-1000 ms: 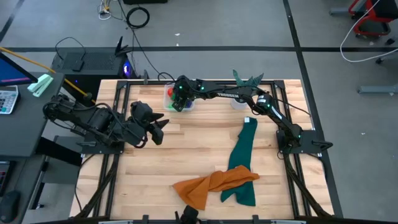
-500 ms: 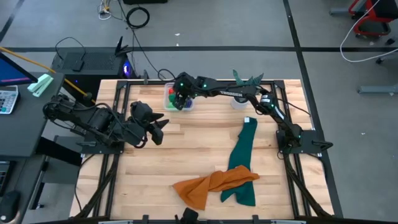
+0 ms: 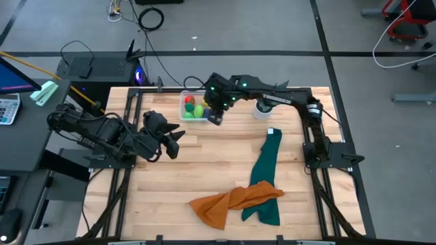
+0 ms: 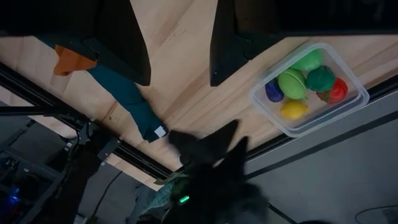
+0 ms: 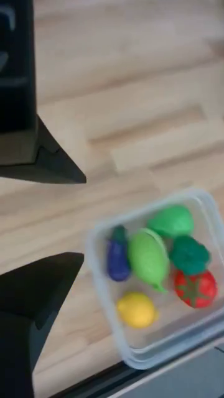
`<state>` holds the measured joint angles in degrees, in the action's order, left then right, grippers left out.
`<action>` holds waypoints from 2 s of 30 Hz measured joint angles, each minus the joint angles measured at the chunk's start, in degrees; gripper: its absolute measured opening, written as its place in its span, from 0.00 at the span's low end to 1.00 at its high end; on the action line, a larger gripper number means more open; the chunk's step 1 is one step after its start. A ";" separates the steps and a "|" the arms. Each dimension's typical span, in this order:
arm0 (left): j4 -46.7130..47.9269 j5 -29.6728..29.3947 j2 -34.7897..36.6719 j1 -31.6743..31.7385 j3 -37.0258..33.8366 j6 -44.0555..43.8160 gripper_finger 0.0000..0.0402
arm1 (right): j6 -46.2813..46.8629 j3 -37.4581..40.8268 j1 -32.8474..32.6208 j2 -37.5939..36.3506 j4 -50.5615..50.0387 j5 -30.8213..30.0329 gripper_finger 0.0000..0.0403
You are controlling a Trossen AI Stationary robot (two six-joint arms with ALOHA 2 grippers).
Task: Pick and placing Produce into tupperware
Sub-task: Return to Home Position
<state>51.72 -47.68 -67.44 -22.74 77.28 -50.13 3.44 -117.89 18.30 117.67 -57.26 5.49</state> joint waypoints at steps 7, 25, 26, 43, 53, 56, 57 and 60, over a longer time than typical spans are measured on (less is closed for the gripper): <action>-0.14 -0.02 0.00 0.07 0.00 0.44 0.43 | -3.25 0.21 -3.41 -7.85 -8.27 2.63 0.28; -1.84 -0.04 0.02 0.25 0.00 1.90 0.43 | 5.70 35.35 -12.38 -40.73 6.46 7.57 0.10; -2.07 -0.04 0.02 0.51 0.00 2.42 0.43 | 6.64 37.69 -12.78 -42.92 7.80 7.57 0.10; -11.44 0.03 -0.99 6.59 -0.03 8.97 0.43 | 18.77 66.02 -17.79 -75.72 29.17 6.01 0.00; -12.64 2.61 -6.34 9.78 -0.04 9.43 0.43 | 19.24 78.73 -17.70 -86.47 42.56 4.29 0.00; -14.38 4.50 -8.81 10.70 -0.03 9.45 0.43 | 19.95 82.40 -17.70 -88.91 47.57 4.29 0.00; -14.96 4.80 -9.58 10.81 -0.04 9.44 0.43 | 20.37 83.56 -17.70 -89.74 48.98 4.29 0.00; -16.88 5.16 -11.31 11.24 -0.02 9.45 0.43 | 22.03 87.04 -17.70 -92.35 52.24 4.31 0.00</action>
<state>34.84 -42.53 -78.75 -11.50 77.25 -40.69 25.47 -30.85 0.60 25.31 -5.03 9.80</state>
